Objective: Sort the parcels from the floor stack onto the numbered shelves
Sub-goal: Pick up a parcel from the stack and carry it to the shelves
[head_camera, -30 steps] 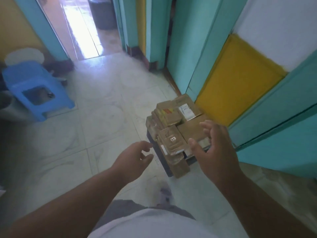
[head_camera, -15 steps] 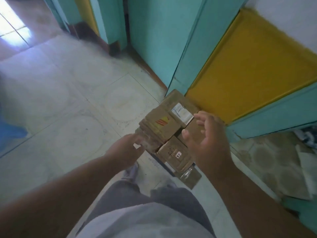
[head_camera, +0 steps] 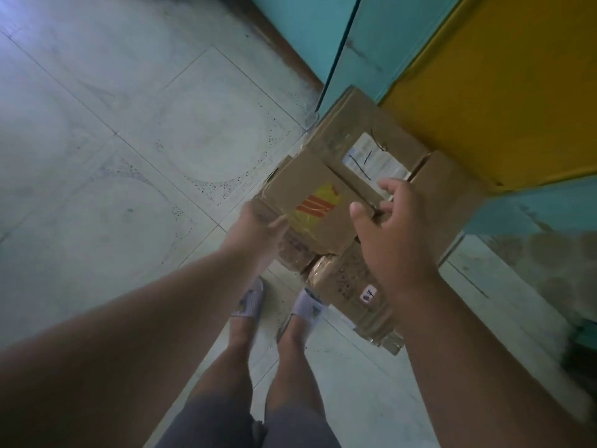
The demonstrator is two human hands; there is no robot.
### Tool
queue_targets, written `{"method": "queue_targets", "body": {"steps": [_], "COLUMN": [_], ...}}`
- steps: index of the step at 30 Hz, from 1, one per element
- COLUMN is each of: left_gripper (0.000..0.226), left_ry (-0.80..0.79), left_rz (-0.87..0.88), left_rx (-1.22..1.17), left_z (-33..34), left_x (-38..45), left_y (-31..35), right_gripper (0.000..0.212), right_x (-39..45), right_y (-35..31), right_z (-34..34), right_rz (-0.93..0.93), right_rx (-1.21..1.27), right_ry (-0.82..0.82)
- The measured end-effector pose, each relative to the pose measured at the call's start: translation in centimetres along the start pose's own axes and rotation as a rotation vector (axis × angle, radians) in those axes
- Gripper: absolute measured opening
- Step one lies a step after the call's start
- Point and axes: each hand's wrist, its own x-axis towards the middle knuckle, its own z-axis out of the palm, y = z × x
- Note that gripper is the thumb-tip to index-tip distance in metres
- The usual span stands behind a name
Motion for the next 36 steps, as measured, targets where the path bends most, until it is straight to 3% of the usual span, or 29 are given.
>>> {"method": "queue_targets", "body": {"steps": [3, 8, 14, 20, 25, 31, 36], "left_gripper": [0.075, 0.05, 0.017, 0.042, 0.038, 0.061, 0.066], "left_ry": [0.034, 0.019, 0.084, 0.125, 0.094, -0.154, -0.245], "left_rz": [0.009, 0.021, -0.145, -0.232, -0.053, 0.23, 0.318], "left_rx": [-0.067, -0.059, -0.446, -0.537, -0.583, -0.702, -0.694], "left_z": [0.5, 1.0, -0.7, -5.3, -9.9, -13.8, -16.9], "left_x": [2.7, 4.5, 1.9, -7.0, -15.8, -24.6, -26.8], "left_y": [1.1, 1.9, 0.9, -1.2, 0.0, 2.9, 6.0], "right_gripper": [0.061, 0.069, 0.024, 0.023, 0.027, 0.077, 0.04], "right_x": [2.7, 4.9, 4.0, -2.3, -7.7, -11.8, -15.0], "right_y": [2.2, 3.7, 2.6, -2.9, -9.8, -15.1, -17.5], "right_z": [2.3, 4.2, 3.5, -1.4, -8.3, -15.4, -19.0], "right_rz": [0.175, 0.281, 0.254, 0.072, -0.144, -0.373, -0.404], "right_rx": [-0.032, -0.068, 0.108, 0.107, 0.182, 0.133, 0.156], "right_ry": [-0.094, -0.309, -0.201, -0.135, -0.169, -0.147, 0.004]}}
